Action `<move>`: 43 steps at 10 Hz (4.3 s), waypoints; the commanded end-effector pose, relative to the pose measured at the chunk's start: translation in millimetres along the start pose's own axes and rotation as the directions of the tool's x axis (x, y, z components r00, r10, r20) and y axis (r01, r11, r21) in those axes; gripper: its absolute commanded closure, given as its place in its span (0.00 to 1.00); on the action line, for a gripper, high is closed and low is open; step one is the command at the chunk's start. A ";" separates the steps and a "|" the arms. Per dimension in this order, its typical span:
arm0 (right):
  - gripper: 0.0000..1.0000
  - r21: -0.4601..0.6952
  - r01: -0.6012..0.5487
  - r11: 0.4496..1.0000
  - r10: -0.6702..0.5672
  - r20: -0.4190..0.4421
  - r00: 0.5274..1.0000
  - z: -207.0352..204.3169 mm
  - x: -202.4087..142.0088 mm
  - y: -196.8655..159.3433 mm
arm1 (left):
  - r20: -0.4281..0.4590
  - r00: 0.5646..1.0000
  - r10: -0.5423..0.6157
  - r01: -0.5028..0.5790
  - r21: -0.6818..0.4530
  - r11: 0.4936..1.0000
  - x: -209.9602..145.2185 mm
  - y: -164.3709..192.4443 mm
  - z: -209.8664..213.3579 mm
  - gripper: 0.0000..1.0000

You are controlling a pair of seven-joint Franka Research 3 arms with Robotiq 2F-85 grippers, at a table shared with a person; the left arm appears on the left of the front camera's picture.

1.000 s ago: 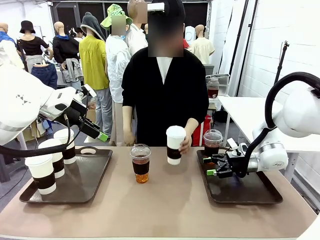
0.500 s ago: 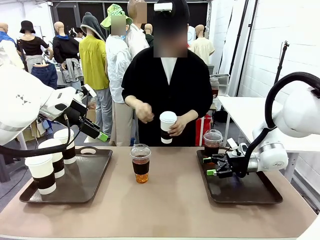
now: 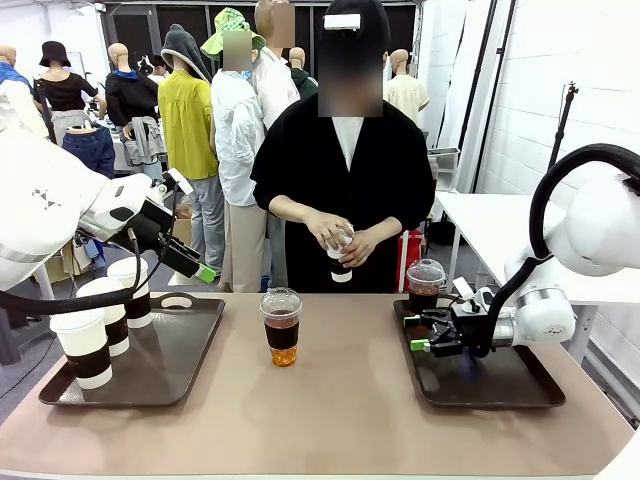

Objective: Distribute the coffee onto the tray.
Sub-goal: Pick up another iced Americano from the middle of the table and place it on the right Handle tray.

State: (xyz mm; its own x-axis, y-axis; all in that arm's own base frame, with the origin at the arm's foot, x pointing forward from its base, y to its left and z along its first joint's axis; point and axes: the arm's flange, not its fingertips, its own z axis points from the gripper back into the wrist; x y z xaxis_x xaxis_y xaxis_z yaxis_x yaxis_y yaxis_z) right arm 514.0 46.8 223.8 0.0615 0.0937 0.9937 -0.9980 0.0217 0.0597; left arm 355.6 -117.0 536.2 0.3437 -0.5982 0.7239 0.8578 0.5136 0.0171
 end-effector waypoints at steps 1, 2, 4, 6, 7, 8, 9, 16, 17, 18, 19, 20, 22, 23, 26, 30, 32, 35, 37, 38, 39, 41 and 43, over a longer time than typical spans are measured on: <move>0.00 -0.051 0.039 0.998 -0.038 0.016 0.999 -10.1 11.2 13.9 | 0.011 1.000 -0.004 0.005 -0.014 1.000 -0.5 2.2 0.7 0.00; 0.00 -0.048 0.059 0.997 -0.057 0.030 0.998 -14.3 13.3 18.2 | 0.011 1.000 -0.004 0.005 -0.014 1.000 -0.5 2.2 0.7 0.00; 0.00 -0.062 0.058 0.996 -0.056 0.036 0.998 -26.3 18.2 26.7 | 0.011 1.000 -0.004 0.005 -0.014 1.000 -0.5 2.2 0.7 0.00; 0.00 -0.075 0.055 0.996 -0.052 0.034 0.998 -40.4 21.9 32.4 | 0.011 1.000 -0.004 0.005 -0.014 1.000 -0.5 2.2 0.7 0.00; 0.00 -0.074 0.055 0.996 -0.052 0.034 0.998 -49.7 23.9 32.6 | 0.011 1.000 -0.004 0.005 -0.014 1.000 -0.5 2.2 0.7 0.00; 0.00 -0.075 0.053 0.996 -0.050 0.037 0.998 -59.5 26.8 31.7 | 0.011 1.000 -0.004 0.005 -0.014 1.000 -0.5 2.2 0.7 0.00; 0.00 -0.073 0.050 0.996 -0.049 0.025 0.999 -70.1 29.3 30.9 | 0.011 1.000 -0.004 0.005 -0.014 1.000 -0.5 2.2 0.7 0.00; 0.00 -0.027 0.059 0.998 -0.059 -0.011 0.998 -134.6 43.9 19.6 | 0.011 1.000 -0.004 0.005 -0.014 1.000 -0.5 2.2 0.7 0.00; 0.00 -0.022 0.064 0.998 -0.065 -0.017 0.998 -134.8 44.0 19.6 | 0.011 1.000 -0.004 0.005 -0.014 1.000 -0.5 2.2 0.7 0.00; 0.00 -0.009 0.039 0.999 -0.039 -0.005 0.999 -127.1 42.1 25.1 | 0.011 1.000 -0.004 0.005 -0.014 1.000 -0.5 2.2 0.7 0.00; 0.00 -0.009 0.039 0.999 -0.039 -0.005 0.999 -127.1 42.1 25.1 | 0.011 1.000 -0.004 0.005 -0.014 1.000 -0.5 2.2 0.7 0.00; 0.00 -0.009 0.039 0.999 -0.039 -0.005 0.999 -127.1 42.1 25.1 | 0.011 1.000 -0.004 0.005 -0.014 1.000 -0.5 2.2 0.7 0.00; 0.00 -0.009 0.039 0.999 -0.039 -0.005 0.999 -127.1 42.1 25.1 | 0.011 1.000 -0.004 0.005 -0.014 1.000 -0.5 2.2 0.7 0.00; 0.00 -0.011 0.042 0.999 -0.042 -0.008 0.999 -127.4 43.8 22.7 | 0.011 1.000 -0.004 0.005 -0.014 1.000 -0.5 2.2 0.7 0.00; 0.00 -0.052 0.027 0.998 -0.026 0.019 0.999 -157.5 43.3 10.9 | 0.011 1.000 -0.004 0.005 -0.014 1.000 -0.5 2.2 0.7 0.00; 0.00 -0.013 0.025 1.000 -0.025 0.014 1.000 -191.2 45.1 8.5 | 0.011 1.000 -0.004 0.005 -0.014 1.000 -0.5 2.2 0.7 0.00; 0.00 -0.003 0.025 1.000 -0.025 0.008 1.000 -205.2 44.2 6.6 | 0.011 1.000 -0.004 0.005 -0.014 1.000 -0.5 2.2 0.7 0.00; 0.00 0.004 0.022 1.000 -0.022 0.000 1.000 -220.4 40.5 -0.3 | 0.011 1.000 -0.004 0.005 -0.014 1.000 -0.5 2.2 0.7 0.00; 0.00 0.006 0.020 1.000 -0.020 0.000 1.000 -230.0 37.3 -3.4 | 0.011 1.000 -0.004 0.005 -0.014 1.000 -0.5 2.2 0.7 0.00; 0.00 0.014 0.022 1.000 -0.022 -0.010 1.000 -236.1 36.2 -3.8 | 0.011 1.000 -0.004 0.005 -0.014 1.000 -0.5 2.2 0.7 0.00; 0.00 0.020 0.024 1.000 -0.024 -0.017 1.000 -241.3 33.5 -4.8 | 0.011 1.000 -0.004 0.005 -0.014 1.000 -0.5 2.2 0.7 0.00; 0.00 0.020 0.021 1.000 -0.021 -0.028 0.999 -250.3 30.9 -6.6 | 0.011 1.000 -0.004 0.005 -0.014 1.000 -0.5 2.2 0.7 0.00; 0.00 0.021 0.018 1.000 -0.017 -0.035 0.999 -256.8 30.5 -8.4 | 0.011 1.000 -0.004 0.005 -0.014 1.000 -0.5 2.2 0.7 0.00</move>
State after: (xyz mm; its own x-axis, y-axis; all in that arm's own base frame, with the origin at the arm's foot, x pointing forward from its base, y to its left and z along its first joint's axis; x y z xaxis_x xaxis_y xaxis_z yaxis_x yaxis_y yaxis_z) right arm 521.9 295.1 230.2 0.0699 0.1271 0.9894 -0.9968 -0.0292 0.0741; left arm 355.6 -117.0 536.2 0.3437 -0.5983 0.7238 0.8578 0.5136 0.0172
